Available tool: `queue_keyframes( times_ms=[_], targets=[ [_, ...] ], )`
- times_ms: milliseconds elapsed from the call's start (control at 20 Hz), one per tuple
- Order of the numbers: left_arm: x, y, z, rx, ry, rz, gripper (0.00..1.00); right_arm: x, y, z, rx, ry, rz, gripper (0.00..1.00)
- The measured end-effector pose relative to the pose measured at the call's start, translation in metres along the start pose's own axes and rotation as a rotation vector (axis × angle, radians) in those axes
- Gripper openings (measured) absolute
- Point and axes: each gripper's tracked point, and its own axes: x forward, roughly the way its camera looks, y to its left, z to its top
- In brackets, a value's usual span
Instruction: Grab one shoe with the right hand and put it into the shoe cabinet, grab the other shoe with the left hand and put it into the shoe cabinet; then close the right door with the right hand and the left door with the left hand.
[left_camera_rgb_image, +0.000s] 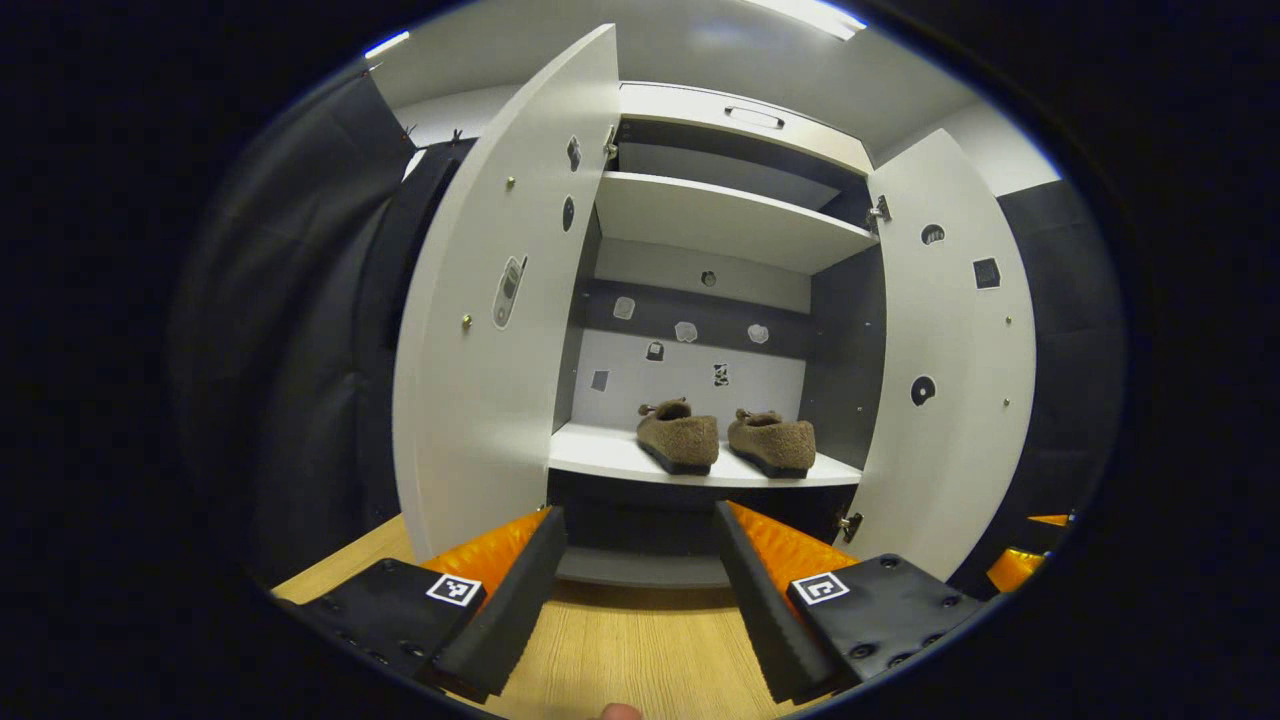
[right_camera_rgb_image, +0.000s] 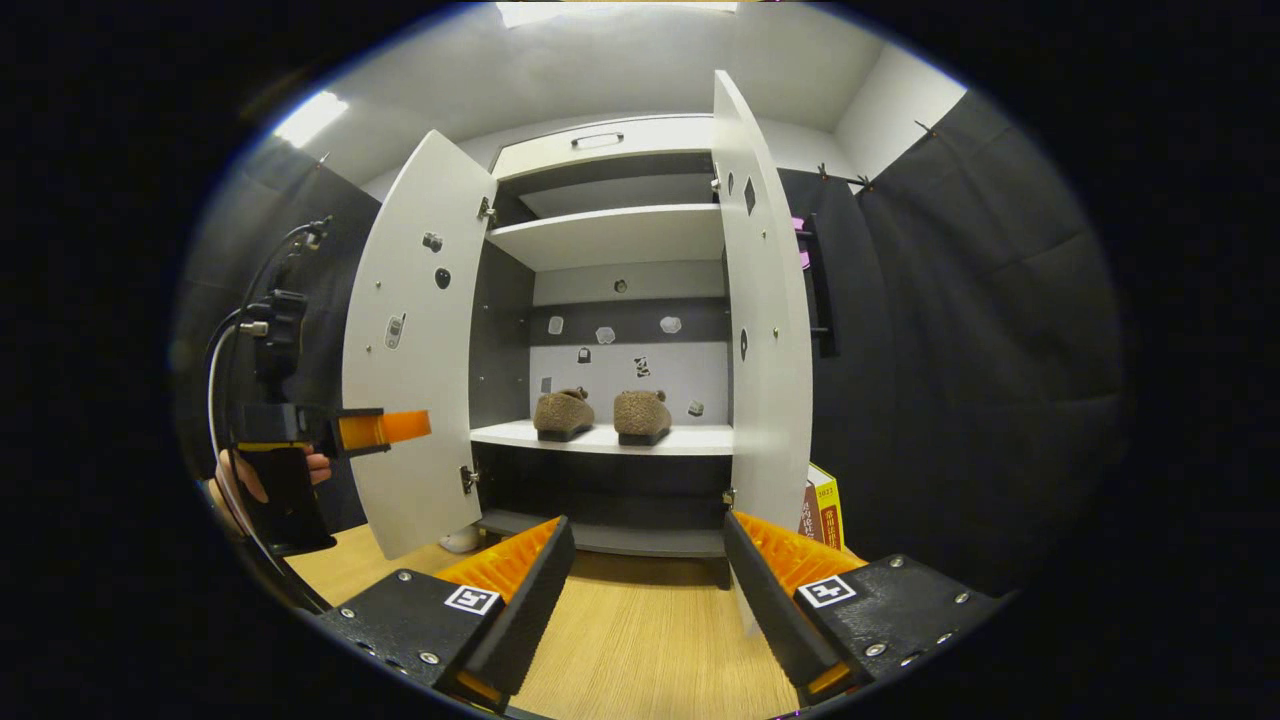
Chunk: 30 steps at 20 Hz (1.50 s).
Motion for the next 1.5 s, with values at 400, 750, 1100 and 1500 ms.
queue_keyframes(
  times_ms=[400,750,1100,1500],
  targets=[
    [-0.047,0.018,-0.004,0.06,-0.03,0.059,0.97,0.009,0.012,0.01,0.019,0.007,0.034,0.93],
    [-0.068,0.001,-0.014,0.075,-0.023,0.041,0.97,0.02,-0.083,0.122,-0.058,-0.126,-0.101,0.93],
    [-0.085,-0.012,-0.033,0.056,0.004,0.01,0.97,0.049,-0.208,0.192,-0.214,-0.155,-0.348,0.93],
    [-0.083,0.004,-0.036,0.03,0.008,0.044,0.97,0.096,-0.224,0.212,-0.214,-0.181,-0.366,0.94]
  ],
)
